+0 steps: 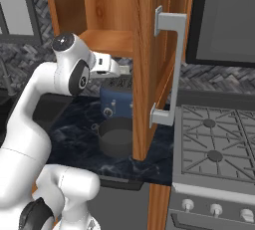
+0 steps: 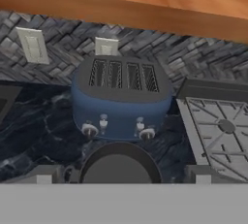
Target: Pick the kettle from the cabinet and place it on a stove burner. Then pick the pot from the counter and place it on another stove burner. Finally, turn both burners on.
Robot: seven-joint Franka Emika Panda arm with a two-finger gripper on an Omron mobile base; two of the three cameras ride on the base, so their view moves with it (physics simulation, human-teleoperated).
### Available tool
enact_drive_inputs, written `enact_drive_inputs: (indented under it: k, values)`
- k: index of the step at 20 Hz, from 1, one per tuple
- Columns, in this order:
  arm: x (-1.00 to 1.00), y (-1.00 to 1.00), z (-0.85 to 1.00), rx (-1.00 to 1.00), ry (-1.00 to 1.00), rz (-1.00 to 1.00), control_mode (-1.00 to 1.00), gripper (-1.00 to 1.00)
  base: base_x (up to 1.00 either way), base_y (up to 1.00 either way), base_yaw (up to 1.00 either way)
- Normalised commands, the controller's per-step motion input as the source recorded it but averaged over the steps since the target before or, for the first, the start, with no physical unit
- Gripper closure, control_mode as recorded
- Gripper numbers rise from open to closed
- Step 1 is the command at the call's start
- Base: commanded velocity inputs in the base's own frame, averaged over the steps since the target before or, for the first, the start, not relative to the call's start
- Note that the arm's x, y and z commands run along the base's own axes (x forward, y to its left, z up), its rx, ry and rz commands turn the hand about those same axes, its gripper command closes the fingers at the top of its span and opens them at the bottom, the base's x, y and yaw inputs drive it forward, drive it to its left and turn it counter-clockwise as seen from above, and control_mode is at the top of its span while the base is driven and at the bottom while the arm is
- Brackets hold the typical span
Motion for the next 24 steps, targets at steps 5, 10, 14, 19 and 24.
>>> enact_drive_inputs:
  k: [5,10,14,19,24]
  values:
    - [0.0,-0.21,0.39,-0.02,-0.14,-0.02,-1.0,-1.0,0.0,0.0,0.0]
    - [0.0,-0.2,0.37,-0.01,-0.14,-0.03,-1.0,-1.0,0.0,0.0,0.0]
    - [0.0,-0.15,0.36,0.0,-0.12,-0.02,-1.0,-1.0,0.0,0.0,0.0]
    - [0.0,-0.14,0.36,0.0,-0.11,-0.02,-1.0,-1.0,0.0,0.0,0.0]
    - [0.0,-0.13,0.35,0.0,-0.1,-0.02,-1.0,-1.0,0.0,0.0,0.0]
